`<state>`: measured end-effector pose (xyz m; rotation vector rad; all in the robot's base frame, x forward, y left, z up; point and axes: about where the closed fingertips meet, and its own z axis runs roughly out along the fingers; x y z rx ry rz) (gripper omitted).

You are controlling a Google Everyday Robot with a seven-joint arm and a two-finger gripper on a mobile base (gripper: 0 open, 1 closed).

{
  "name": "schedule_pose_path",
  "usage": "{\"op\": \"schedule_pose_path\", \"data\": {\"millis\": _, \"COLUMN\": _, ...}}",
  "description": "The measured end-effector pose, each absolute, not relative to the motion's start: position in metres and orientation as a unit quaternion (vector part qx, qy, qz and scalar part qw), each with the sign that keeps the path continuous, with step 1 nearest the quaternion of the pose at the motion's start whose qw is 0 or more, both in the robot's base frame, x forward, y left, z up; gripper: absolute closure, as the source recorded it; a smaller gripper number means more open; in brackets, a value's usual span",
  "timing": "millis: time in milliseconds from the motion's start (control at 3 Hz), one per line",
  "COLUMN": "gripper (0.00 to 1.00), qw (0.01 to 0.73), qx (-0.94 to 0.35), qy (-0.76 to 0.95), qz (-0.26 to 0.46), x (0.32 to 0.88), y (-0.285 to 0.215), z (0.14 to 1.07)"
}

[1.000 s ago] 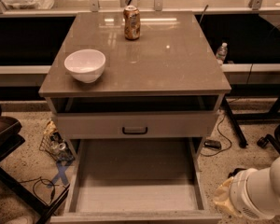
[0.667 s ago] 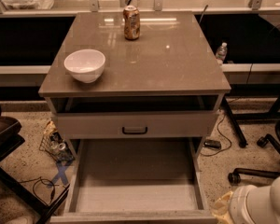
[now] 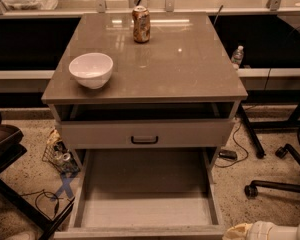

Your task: Close middle drawer

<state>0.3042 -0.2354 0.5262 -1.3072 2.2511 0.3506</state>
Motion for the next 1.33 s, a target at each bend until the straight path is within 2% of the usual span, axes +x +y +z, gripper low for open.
{"op": "schedule_pose_path", "data": {"millis": 667, "gripper": 1.0, "qw": 0.302, "qx": -0.459, "qy": 0.813, "qz": 0.194, "x": 0.284, "y": -0.242, "z": 0.476}}
{"op": "schedule_pose_path", "data": {"millis": 1333, "gripper": 1.0, "qw": 0.345, "qx": -0.445, "qy": 0.781, "qz": 0.27, "x": 0.295, "y": -0.21, "z": 0.432}}
